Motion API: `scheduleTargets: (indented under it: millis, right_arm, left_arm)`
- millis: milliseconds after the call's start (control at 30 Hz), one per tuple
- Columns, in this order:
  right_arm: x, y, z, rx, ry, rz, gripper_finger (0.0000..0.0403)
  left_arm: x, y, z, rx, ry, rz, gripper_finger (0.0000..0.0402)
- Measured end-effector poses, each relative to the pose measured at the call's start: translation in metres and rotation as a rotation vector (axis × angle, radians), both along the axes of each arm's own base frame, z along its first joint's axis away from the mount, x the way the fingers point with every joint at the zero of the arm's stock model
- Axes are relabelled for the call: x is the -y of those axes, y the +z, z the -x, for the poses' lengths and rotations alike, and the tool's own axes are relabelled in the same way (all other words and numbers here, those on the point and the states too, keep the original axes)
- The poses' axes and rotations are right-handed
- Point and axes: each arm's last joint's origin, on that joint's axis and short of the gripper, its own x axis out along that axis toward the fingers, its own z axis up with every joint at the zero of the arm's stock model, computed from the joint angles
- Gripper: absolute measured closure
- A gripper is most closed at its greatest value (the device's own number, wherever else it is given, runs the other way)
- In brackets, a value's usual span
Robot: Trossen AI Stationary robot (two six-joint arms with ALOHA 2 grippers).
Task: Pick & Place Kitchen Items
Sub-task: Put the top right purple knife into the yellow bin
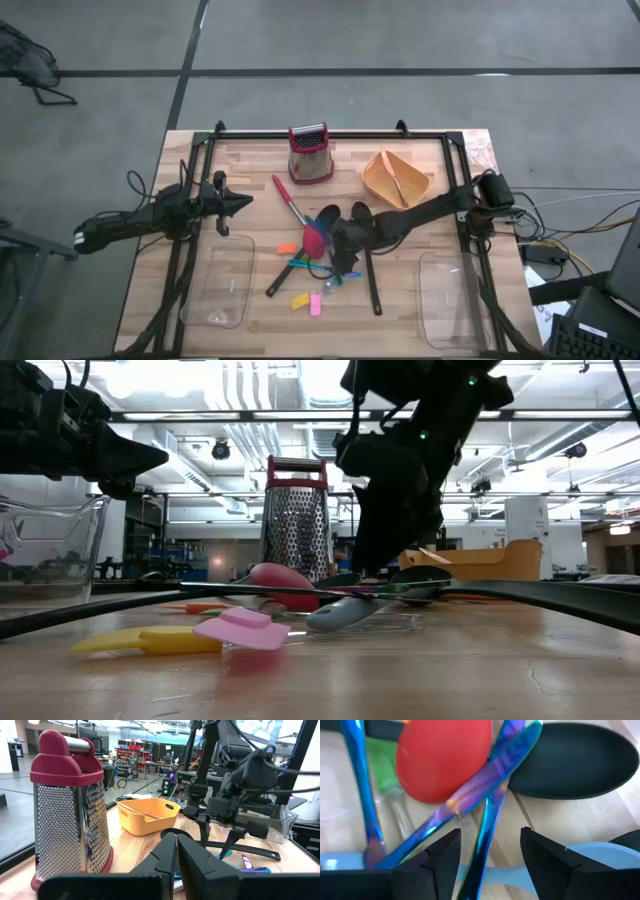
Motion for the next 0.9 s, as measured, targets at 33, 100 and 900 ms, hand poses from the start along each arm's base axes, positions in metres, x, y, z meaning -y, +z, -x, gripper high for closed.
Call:
scheduleTargets:
  millis: [33,100,900]
  right_arm:
    - [0.0,-0.001,0.0,-0.008,0.003,0.003,0.0208]
    - [-0.001,-0.003,-0.002,-0.009,0.006,0.005,0.0214]
    - [0.0,-0.027,0.007,0.045,-0.003,-0.014,0.0279]
  left_arm:
    - [0.0,0.0,0.0,0.0,0.0,0.0,0.0378]
    - [0.0,0.0,0.0,0.0,0.0,0.0,0.0378]
    - [0.0,0.0,0.0,-0.001,0.0,0.0,0.0378]
